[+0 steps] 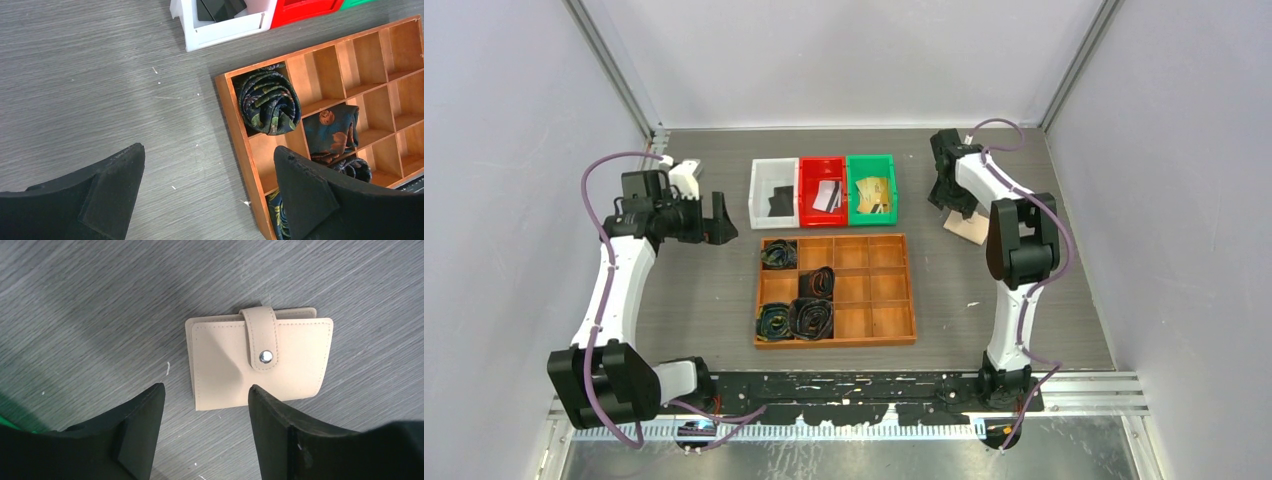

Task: Take the credit cards out of the card holder
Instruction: Pick up the card holder from the center of the board.

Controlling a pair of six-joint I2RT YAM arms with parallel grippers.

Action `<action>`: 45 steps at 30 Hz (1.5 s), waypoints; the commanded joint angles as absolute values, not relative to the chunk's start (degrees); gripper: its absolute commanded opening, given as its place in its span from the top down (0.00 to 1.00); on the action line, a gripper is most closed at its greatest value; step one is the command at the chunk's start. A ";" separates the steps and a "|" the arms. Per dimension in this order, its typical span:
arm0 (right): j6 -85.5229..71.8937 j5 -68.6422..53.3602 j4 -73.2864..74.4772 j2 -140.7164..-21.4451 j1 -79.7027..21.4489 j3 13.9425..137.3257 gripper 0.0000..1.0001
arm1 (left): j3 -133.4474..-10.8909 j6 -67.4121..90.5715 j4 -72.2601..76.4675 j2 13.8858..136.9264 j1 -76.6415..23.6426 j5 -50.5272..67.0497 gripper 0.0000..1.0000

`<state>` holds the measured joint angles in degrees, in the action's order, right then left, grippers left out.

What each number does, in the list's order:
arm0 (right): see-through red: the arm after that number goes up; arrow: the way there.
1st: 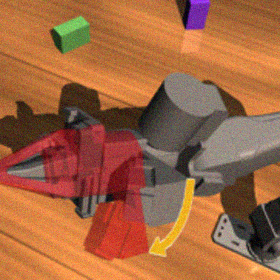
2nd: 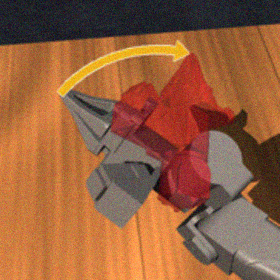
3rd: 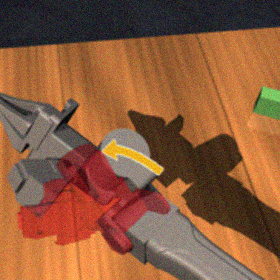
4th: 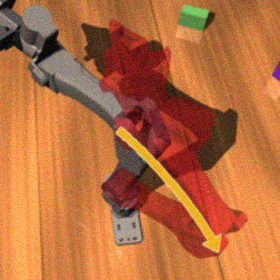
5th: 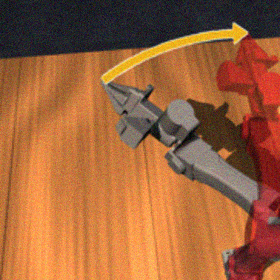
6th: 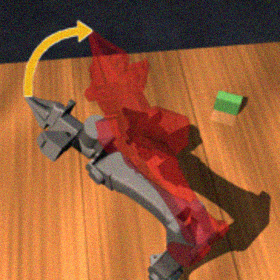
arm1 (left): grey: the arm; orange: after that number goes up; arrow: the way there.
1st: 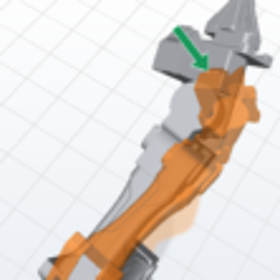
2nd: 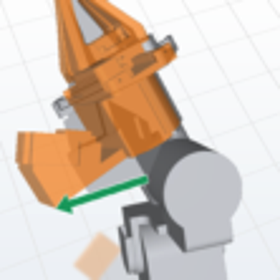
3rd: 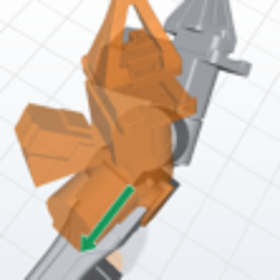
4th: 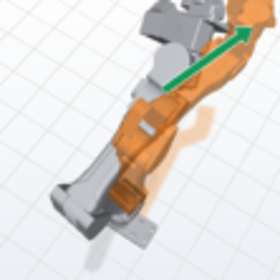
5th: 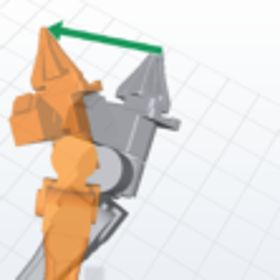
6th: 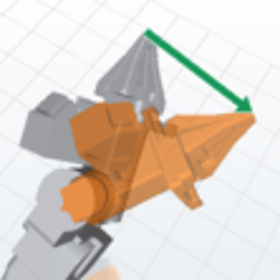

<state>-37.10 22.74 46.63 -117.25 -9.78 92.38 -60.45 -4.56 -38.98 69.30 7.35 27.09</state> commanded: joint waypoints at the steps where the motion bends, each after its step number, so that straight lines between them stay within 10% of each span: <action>1: -35.67 27.16 50.68 -119.59 -10.82 96.70 0.34 | -63.40 -3.92 -39.19 67.00 7.19 28.74 0.00; 11: -35.28 28.53 51.16 -122.72 -11.70 97.63 0.45 | -64.45 -2.83 -39.75 66.70 7.11 29.54 0.00; 22: -36.59 23.96 49.21 -120.56 -11.72 95.97 0.99 | -64.42 -2.76 -39.97 65.59 6.85 30.49 0.00; 45: -49.18 13.70 42.31 -86.50 -24.24 90.32 0.99 | -75.44 -6.86 -44.94 67.23 -21.65 23.82 0.00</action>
